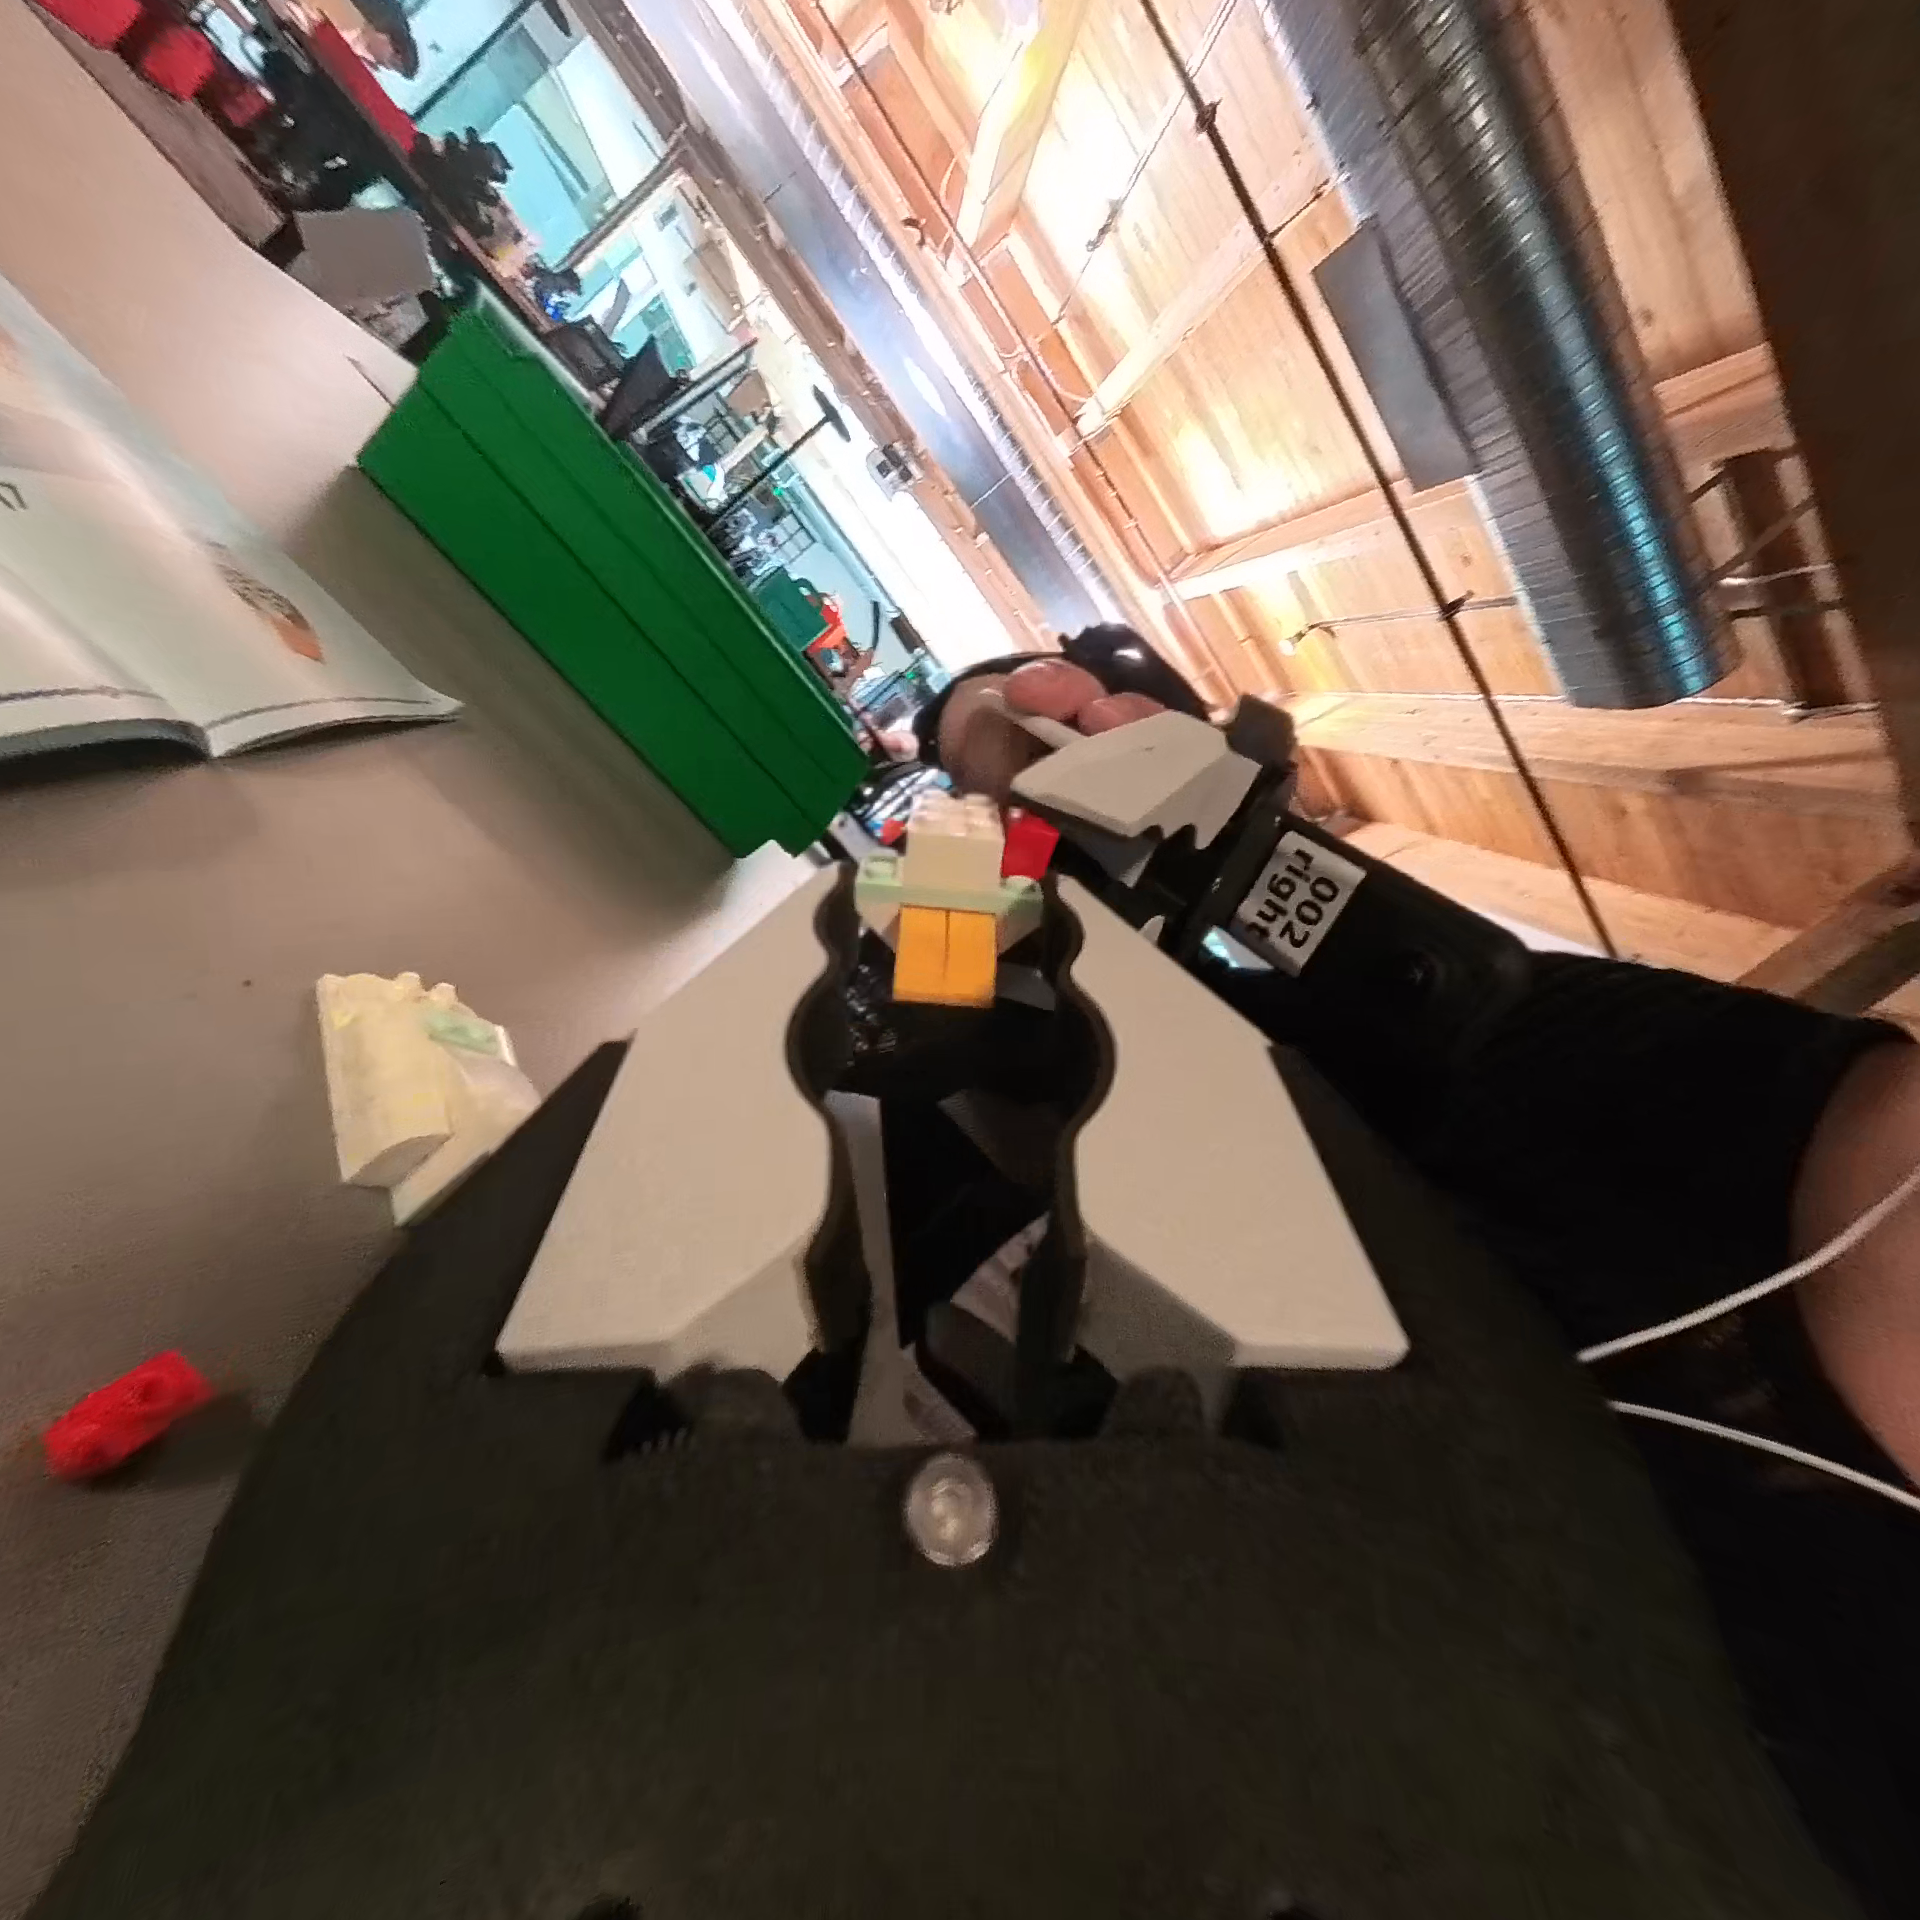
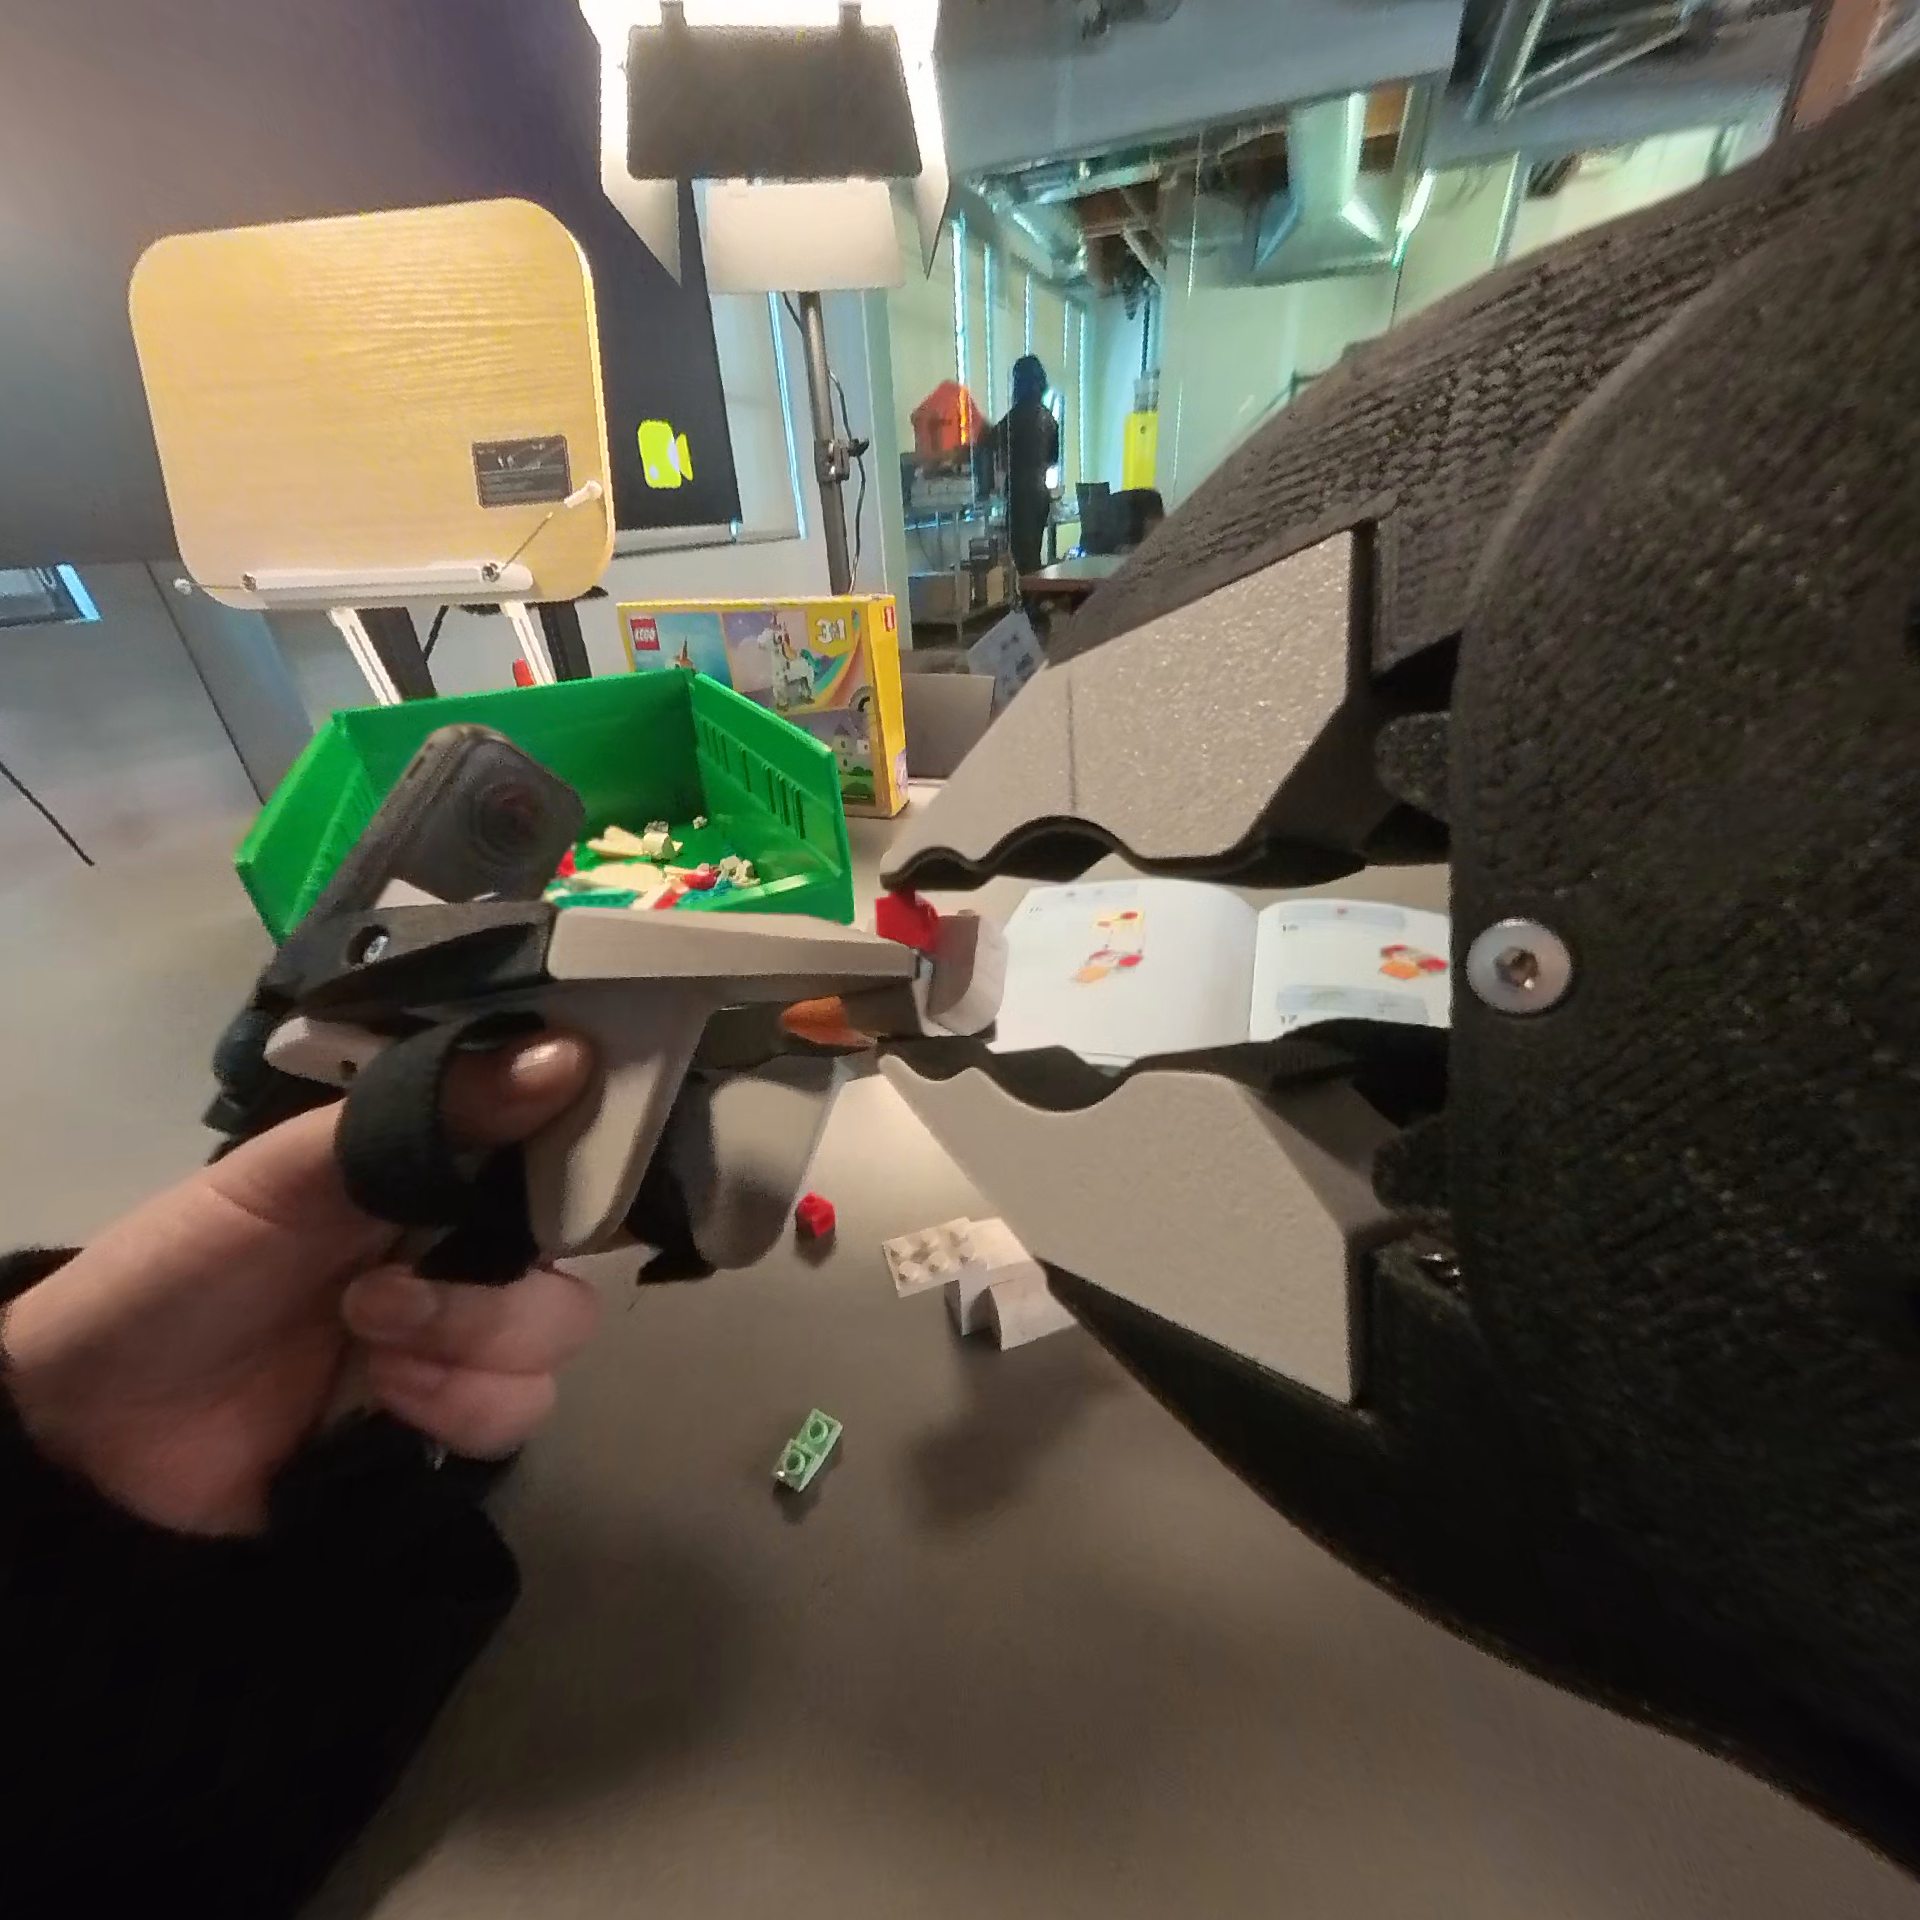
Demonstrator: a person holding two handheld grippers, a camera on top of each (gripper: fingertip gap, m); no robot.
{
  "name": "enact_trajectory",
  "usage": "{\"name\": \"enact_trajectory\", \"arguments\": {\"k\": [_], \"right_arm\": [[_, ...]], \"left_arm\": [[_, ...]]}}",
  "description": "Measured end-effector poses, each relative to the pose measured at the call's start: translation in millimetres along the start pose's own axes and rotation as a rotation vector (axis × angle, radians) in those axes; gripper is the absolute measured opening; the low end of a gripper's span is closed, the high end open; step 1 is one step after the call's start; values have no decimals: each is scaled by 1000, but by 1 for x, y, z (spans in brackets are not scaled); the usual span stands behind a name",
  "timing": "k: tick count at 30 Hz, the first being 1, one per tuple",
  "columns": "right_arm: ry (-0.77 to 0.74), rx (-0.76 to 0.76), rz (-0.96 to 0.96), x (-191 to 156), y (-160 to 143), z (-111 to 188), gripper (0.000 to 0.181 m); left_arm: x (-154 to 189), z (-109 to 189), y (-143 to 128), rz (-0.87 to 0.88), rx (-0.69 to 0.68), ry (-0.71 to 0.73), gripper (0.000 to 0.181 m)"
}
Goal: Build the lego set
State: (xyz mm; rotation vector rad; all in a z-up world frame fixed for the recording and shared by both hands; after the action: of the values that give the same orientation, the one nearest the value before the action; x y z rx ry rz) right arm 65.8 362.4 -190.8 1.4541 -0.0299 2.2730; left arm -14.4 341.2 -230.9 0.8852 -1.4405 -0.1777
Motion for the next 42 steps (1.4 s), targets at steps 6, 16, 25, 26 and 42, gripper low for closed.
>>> {"name": "enact_trajectory", "arguments": {"k": [6, 16, 25, 26, 42], "right_arm": [[21, 3, -54, 1, 1, 1, 25], [27, 24, -74, 0, 5, 6, 25], [191, 132, -167, -7, 4, 8, 25], [208, 146, -179, -8, 4, 8, 25], [25, 153, -226, -11, 9, -1, 27]], "left_arm": [[2, -1, -1, -10, 3, -15, 34], [7, 0, -2, -64, -32, -28, 34], [10, 2, -12, -240, -204, 56, 33], [10, 3, -13, -226, -218, 40, 33], [1, 13, -12, -51, -155, -116, 32]]}}
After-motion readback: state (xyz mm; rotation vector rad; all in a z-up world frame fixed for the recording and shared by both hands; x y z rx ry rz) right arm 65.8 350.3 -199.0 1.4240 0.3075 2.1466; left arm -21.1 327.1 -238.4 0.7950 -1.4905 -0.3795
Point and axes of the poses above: each gripper's, where its closed fingertips meet, z back along the fingers, y out of its top, x = y × z across the jaws, the point moved 6 cm from there along z, back along the fingers, and after that the axes turned 13 degrees about -x, right-handed, at the moved point
